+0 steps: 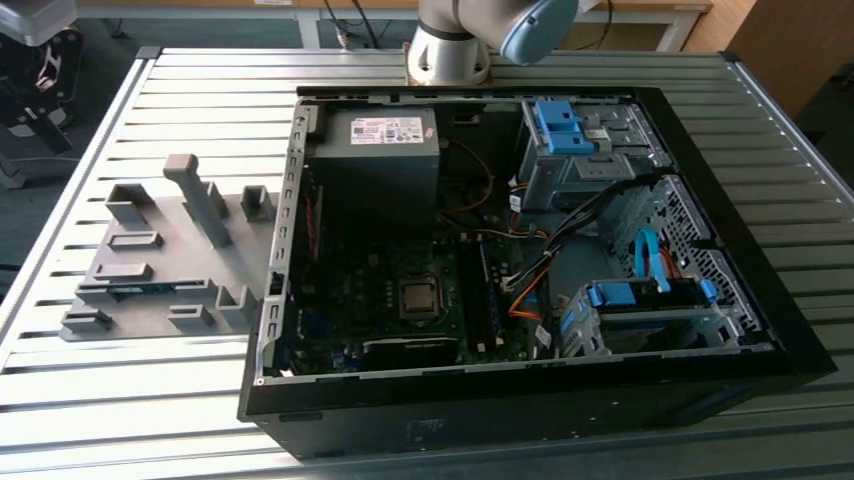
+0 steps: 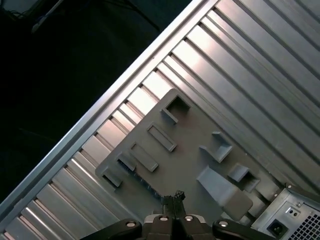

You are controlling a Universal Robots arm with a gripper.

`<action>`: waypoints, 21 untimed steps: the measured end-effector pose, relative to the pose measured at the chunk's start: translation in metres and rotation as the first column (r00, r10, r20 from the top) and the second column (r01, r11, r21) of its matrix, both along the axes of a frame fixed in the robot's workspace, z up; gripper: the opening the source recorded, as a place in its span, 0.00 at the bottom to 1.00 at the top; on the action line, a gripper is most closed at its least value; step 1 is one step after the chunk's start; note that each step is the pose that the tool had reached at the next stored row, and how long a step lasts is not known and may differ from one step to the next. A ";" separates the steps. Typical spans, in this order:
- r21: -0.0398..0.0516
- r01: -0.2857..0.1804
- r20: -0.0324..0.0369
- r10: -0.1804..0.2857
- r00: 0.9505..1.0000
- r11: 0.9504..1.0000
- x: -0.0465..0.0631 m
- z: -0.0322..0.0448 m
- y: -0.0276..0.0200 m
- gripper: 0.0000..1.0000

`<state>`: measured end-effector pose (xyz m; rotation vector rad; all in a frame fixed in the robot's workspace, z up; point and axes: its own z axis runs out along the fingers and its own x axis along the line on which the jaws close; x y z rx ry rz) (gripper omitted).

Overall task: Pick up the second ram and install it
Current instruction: 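Pick up the second ram and move it above second insertion slot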

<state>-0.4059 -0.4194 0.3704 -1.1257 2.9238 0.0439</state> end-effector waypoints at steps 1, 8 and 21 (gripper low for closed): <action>0.000 -0.013 0.000 0.013 1.000 1.000 0.000 0.0000 0.0000 0.11; 0.000 -0.039 0.000 0.039 0.999 0.999 0.000 -0.0001 0.0000 0.11; 0.000 -0.086 0.000 0.086 0.996 0.996 0.000 -0.0001 -0.0001 0.11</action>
